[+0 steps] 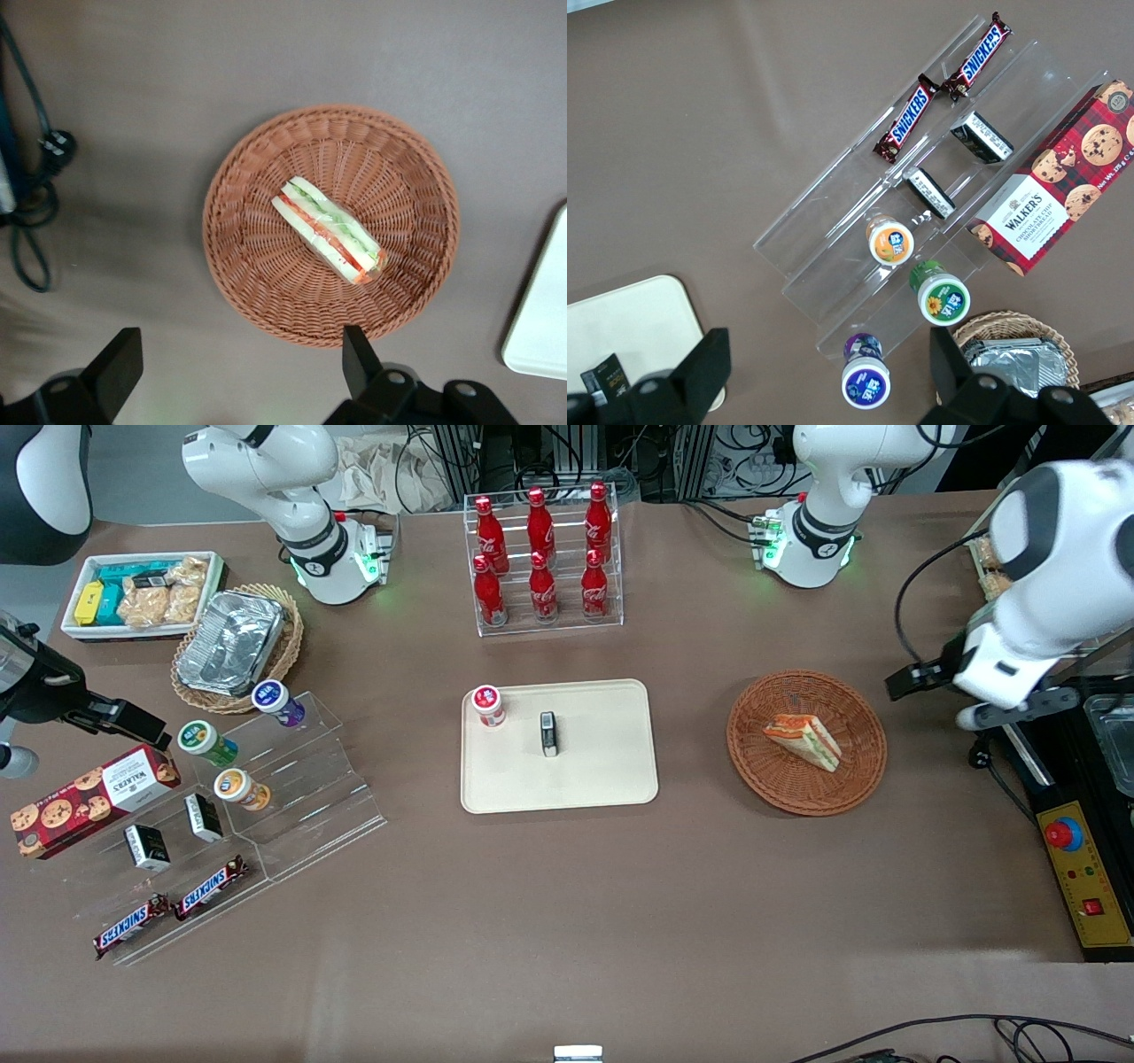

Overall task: Place sandwich from basket to tray
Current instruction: 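Move the left gripper over the wrapped sandwich in the wicker basket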

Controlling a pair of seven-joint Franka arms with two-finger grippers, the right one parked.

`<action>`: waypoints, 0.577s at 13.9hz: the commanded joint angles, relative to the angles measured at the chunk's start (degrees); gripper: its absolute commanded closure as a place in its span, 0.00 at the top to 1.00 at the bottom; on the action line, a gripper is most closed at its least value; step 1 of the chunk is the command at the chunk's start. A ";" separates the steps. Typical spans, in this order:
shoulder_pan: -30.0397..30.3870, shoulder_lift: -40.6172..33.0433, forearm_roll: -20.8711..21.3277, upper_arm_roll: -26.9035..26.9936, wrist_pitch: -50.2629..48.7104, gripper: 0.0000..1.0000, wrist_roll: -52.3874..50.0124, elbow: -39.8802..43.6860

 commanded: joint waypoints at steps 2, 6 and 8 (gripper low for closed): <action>-0.57 -0.99 -4.54 0.24 9.65 1.00 -3.25 -8.50; -1.44 2.26 -6.48 -0.37 17.57 1.00 -14.47 -9.92; -1.71 3.40 -6.48 -0.55 19.77 1.00 -19.67 -9.92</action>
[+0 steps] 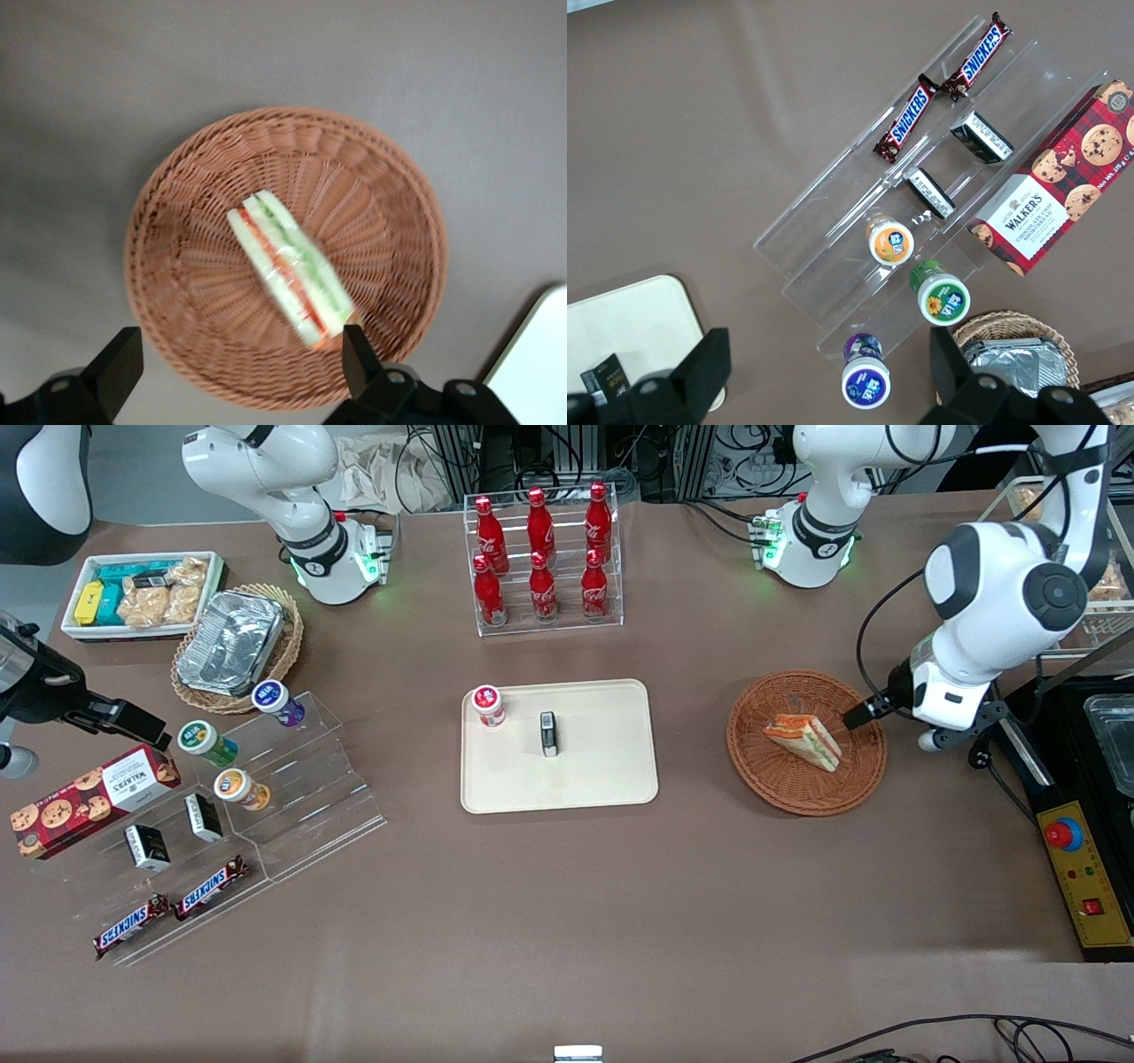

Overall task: Place sandwich from basket to tray
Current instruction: 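Move the left gripper over the wrapped sandwich in the wicker basket, then lower the left gripper and close it on the sandwich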

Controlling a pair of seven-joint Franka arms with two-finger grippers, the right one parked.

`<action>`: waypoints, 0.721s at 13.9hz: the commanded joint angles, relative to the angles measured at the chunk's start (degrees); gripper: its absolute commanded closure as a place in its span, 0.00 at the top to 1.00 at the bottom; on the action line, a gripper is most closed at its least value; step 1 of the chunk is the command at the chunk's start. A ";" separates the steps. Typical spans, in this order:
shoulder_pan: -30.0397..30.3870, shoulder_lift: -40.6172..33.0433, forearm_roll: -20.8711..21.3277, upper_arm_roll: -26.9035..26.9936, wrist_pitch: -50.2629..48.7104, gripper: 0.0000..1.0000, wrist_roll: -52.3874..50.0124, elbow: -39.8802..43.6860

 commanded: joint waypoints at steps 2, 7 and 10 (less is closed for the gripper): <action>-0.90 2.59 -1.66 -1.33 4.62 1.00 -8.92 0.29; -1.24 7.25 -1.93 -3.80 8.59 1.00 -21.68 0.02; -1.86 8.04 -1.84 -3.71 9.82 1.00 -22.91 -1.81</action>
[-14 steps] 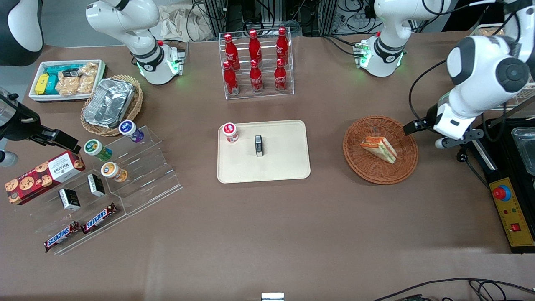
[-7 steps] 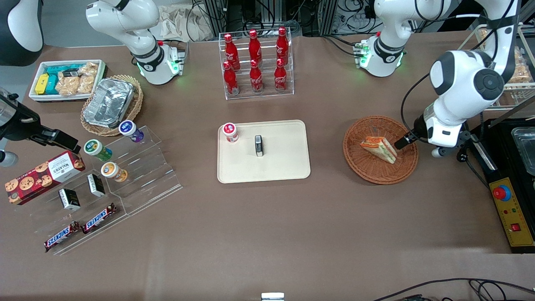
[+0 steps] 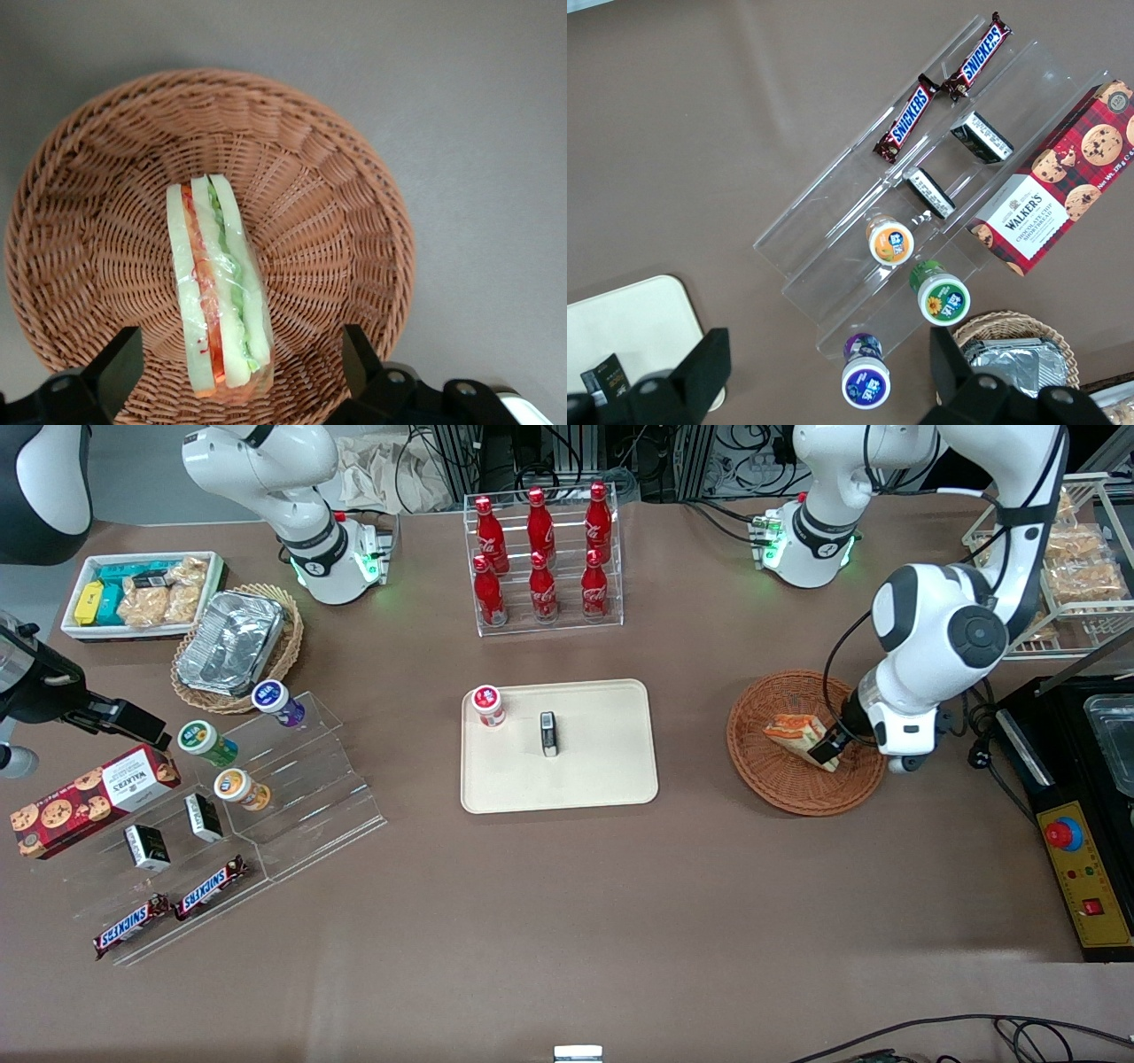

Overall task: Place sandwich from basket to tray
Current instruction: 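Lower the left gripper and close it on the sandwich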

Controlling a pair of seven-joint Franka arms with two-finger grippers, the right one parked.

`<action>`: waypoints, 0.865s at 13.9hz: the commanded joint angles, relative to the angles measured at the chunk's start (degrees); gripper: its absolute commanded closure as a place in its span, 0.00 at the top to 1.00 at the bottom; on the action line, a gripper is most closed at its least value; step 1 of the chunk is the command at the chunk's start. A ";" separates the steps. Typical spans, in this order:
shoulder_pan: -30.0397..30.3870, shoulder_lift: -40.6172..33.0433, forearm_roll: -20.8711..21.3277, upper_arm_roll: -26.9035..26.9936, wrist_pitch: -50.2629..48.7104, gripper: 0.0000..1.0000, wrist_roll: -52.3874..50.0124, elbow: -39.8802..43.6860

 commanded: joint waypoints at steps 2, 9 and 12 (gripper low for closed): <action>-0.71 -0.15 -0.68 0.28 5.75 1.00 -2.42 -4.41; -3.69 -0.06 -0.68 0.28 17.11 0.96 -7.70 -12.16; -3.79 -0.06 -0.68 0.28 17.11 0.31 -7.52 -11.90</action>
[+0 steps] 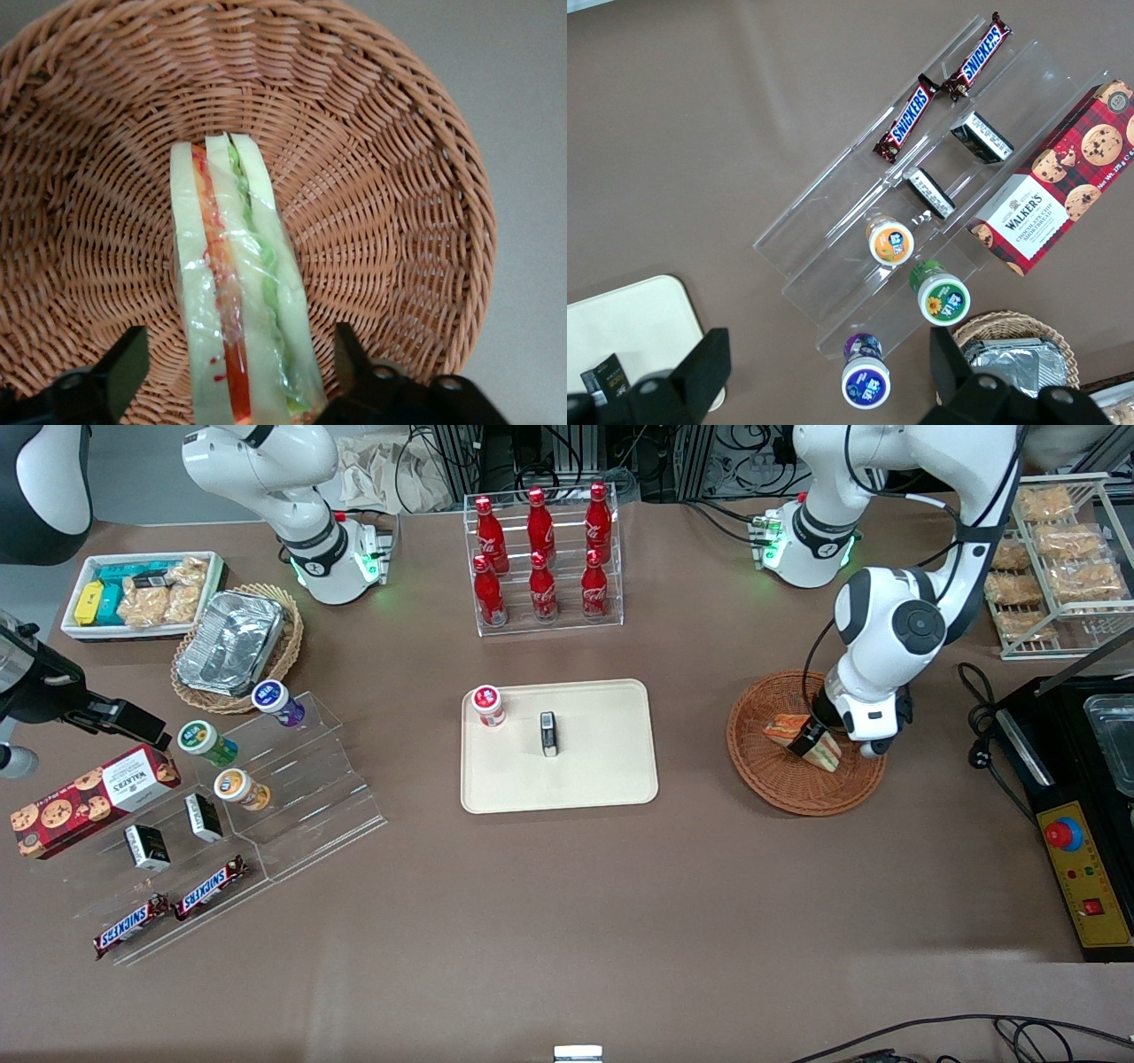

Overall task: Place sandwich from basket to tray
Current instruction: 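Lower the left gripper and close it on the sandwich, then lift the sandwich up out of the basket with the left gripper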

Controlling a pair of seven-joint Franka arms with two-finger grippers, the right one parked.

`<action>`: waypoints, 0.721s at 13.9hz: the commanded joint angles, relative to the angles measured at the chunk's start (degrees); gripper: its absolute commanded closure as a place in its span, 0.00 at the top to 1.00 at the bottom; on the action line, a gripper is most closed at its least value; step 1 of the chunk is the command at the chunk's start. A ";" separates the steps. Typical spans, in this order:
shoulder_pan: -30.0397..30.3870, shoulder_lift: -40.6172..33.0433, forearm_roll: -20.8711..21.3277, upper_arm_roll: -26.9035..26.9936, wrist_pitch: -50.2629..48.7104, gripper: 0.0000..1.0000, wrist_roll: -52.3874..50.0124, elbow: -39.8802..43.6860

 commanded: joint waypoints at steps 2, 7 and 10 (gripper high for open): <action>-0.87 -0.79 -0.40 0.32 0.94 0.00 -0.66 0.09; -0.43 -2.73 0.04 0.50 -7.72 0.00 -0.22 6.22; -0.08 -2.29 -0.05 0.76 -24.41 0.00 -0.04 19.04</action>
